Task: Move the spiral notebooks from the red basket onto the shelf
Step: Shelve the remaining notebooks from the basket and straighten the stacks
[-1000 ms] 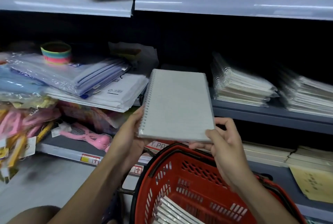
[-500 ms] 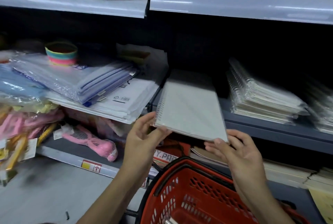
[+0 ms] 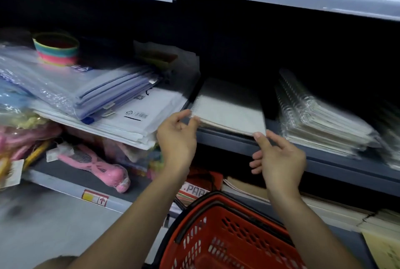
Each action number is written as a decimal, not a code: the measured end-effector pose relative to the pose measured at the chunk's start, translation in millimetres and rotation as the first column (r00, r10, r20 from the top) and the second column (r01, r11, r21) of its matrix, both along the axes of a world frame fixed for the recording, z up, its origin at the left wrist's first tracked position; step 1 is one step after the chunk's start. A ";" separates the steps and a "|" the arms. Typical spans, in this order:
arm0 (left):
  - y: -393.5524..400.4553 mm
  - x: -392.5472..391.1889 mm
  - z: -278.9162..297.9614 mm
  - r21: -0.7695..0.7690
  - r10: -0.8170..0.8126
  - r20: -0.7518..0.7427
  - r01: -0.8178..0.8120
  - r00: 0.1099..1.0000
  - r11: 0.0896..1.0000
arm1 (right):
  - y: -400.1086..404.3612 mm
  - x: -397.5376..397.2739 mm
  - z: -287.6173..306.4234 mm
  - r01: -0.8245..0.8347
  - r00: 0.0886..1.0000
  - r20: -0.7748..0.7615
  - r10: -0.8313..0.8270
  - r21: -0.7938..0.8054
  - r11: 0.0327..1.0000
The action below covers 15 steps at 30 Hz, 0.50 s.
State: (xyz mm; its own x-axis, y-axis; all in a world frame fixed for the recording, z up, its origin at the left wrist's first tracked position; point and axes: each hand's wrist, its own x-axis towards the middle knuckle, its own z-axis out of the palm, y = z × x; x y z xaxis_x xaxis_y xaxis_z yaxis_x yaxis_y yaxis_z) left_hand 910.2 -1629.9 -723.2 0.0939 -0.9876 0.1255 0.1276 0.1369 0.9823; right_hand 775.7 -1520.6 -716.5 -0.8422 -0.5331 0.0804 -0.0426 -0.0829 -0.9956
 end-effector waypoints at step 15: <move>-3.9 -14.6 1.9 0.053 0.015 -0.046 -0.013 0.999 0.999 | 13.1 -16.0 12.9 -0.124 0.986 -0.099 0.131 0.079 0.989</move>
State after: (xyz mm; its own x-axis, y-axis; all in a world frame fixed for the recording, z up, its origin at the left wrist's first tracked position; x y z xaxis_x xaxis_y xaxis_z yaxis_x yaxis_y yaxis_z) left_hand 895.6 -1633.8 -721.2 0.1121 -0.9913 0.0686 0.1716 0.0873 0.9813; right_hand 759.7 -1507.5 -703.6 -0.7560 -0.6433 0.1210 -0.1399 -0.0218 -0.9899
